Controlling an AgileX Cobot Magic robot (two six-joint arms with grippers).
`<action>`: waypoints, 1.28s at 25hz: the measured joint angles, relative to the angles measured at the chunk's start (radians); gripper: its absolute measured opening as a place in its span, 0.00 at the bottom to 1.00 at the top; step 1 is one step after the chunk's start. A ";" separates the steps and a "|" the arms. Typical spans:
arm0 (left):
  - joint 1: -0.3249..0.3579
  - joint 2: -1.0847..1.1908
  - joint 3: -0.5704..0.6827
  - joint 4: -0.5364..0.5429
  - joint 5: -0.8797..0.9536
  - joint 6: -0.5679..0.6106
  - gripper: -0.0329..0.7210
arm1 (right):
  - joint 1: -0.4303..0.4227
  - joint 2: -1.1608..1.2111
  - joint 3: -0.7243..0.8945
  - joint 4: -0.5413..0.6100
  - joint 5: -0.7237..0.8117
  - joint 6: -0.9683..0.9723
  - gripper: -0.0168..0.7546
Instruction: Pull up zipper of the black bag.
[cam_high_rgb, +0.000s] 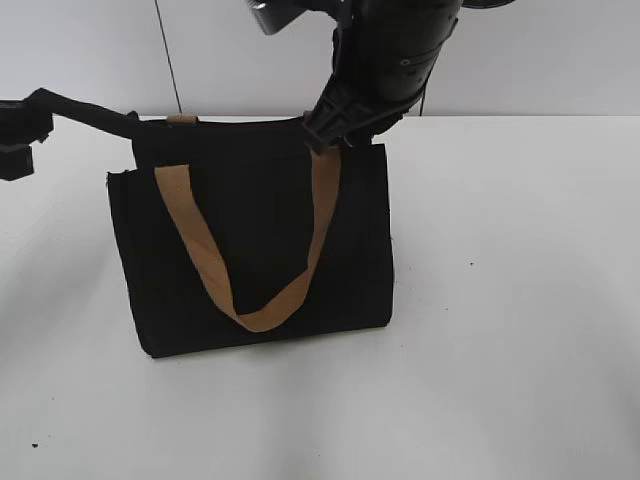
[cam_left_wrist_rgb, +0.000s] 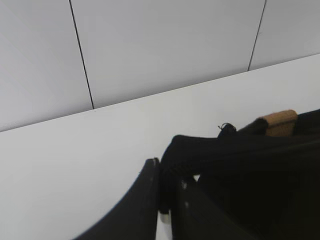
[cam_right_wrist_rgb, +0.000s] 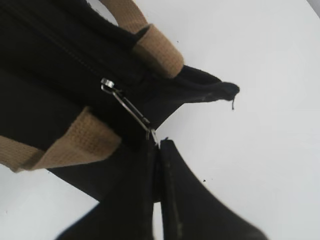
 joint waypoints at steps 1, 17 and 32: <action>-0.001 0.000 0.000 0.002 0.001 0.000 0.09 | 0.000 0.000 0.000 -0.005 0.006 -0.001 0.01; -0.001 0.000 0.026 -0.036 0.176 -0.003 0.41 | -0.006 -0.059 -0.002 0.069 0.005 -0.035 0.51; -0.411 -0.018 0.057 -0.663 1.125 0.209 0.64 | -0.007 -0.271 0.002 0.117 0.189 -0.039 0.71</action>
